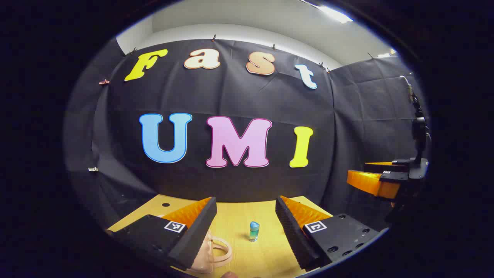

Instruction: First open the suitcase, pack the skin care products into it, and then close the suitcase.

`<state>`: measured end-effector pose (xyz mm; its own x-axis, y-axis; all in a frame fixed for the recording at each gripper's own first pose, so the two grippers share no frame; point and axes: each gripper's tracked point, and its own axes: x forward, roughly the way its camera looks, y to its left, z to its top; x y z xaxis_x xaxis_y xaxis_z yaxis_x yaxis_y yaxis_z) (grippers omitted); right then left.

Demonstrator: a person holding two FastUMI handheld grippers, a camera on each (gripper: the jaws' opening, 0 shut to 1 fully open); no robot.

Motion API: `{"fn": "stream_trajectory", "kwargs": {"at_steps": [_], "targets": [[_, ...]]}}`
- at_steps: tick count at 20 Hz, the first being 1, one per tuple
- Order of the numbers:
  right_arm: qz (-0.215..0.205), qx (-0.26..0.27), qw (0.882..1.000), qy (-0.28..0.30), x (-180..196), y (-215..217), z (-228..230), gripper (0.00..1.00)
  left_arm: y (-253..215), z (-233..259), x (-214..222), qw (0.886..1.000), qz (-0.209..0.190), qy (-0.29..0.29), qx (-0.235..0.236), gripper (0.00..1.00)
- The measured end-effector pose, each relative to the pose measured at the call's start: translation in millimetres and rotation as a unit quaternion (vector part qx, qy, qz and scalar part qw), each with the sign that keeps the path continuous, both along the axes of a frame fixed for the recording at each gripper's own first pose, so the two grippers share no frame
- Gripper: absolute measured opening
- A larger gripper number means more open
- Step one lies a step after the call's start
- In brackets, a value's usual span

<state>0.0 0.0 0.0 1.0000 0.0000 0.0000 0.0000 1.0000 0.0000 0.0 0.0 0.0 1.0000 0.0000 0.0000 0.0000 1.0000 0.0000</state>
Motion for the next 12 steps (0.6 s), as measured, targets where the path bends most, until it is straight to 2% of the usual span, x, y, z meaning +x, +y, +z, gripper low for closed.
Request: {"fn": "stream_trajectory", "kwargs": {"at_steps": [5, 7, 12], "targets": [[-0.005, -0.036, 0.999, -0.018, -11, -10, 11, 0.96, -4, 6, -3, 1.000, 0.000, 0.002, 0.013, 0.96], [-0.005, -0.032, 0.999, -0.022, -13, -6, 14, 0.96, 2, 10, -4, 1.000, 0.016, 0.000, 0.019, 0.96], [-0.006, -0.032, 0.999, -0.018, -15, -7, 11, 0.96, 6, 12, -1, 1.000, 0.023, 0.002, 0.009, 0.96]]}}
